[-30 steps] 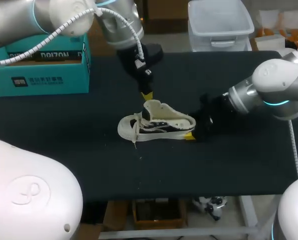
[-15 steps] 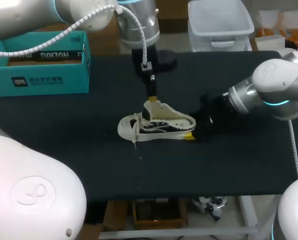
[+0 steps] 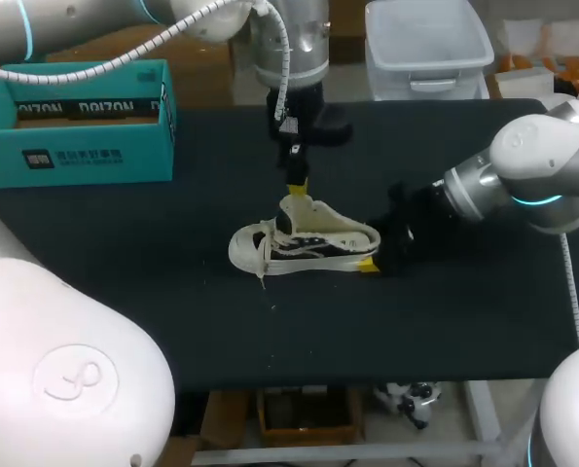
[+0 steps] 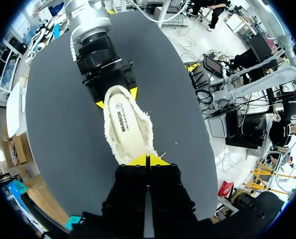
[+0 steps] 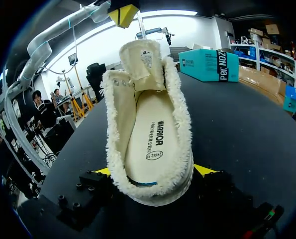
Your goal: Open the shoe tongue, take the insole out of the shoe, put the insole back into the shoe, and pack the shoe into the shoebox
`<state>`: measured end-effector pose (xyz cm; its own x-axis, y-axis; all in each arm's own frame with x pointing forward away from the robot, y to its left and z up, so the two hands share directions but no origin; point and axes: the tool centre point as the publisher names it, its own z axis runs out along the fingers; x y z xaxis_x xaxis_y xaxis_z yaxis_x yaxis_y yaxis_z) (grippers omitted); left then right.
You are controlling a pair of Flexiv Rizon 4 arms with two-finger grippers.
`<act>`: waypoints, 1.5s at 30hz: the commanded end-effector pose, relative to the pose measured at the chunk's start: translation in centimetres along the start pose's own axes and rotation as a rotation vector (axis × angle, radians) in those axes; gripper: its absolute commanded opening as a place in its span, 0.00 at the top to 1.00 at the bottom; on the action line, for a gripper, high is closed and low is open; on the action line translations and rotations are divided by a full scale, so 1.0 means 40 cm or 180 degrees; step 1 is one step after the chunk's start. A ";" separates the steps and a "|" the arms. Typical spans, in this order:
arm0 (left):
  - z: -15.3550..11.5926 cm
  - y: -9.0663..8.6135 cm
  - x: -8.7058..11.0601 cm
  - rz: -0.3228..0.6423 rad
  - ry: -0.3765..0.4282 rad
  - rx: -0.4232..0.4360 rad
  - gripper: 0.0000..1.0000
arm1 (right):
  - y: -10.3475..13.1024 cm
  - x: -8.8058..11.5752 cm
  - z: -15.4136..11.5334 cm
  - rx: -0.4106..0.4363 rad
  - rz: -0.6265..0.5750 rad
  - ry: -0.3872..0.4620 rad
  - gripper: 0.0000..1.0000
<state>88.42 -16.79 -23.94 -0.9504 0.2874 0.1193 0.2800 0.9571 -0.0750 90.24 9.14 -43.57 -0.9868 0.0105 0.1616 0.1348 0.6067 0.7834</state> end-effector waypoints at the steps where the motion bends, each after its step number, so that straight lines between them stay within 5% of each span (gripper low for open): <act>1: -0.002 -0.009 -0.008 -0.0004 0.0033 -0.0049 1.00 | -0.032 -0.007 0.026 -0.0009 0.0003 0.0007 1.00; 13: 0.036 -0.059 -0.007 0.0479 -0.0318 -0.0221 1.00 | -0.032 -0.007 0.026 -0.0009 0.0003 0.0007 1.00; 20: 0.098 -0.056 -0.018 0.0154 -0.0421 -0.0060 1.00 | -0.032 -0.007 0.026 -0.0009 0.0003 0.0007 1.00; 45: 0.278 -0.032 -0.072 0.0066 -0.0558 -0.0016 1.00 | -0.032 -0.007 0.026 -0.0009 0.0003 0.0007 1.00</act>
<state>89.12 -19.34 -34.19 -0.9533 0.2973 -0.0531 0.3002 0.9521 -0.0588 90.24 9.13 -43.58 -0.9868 0.0106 0.1616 0.1348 0.6067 0.7834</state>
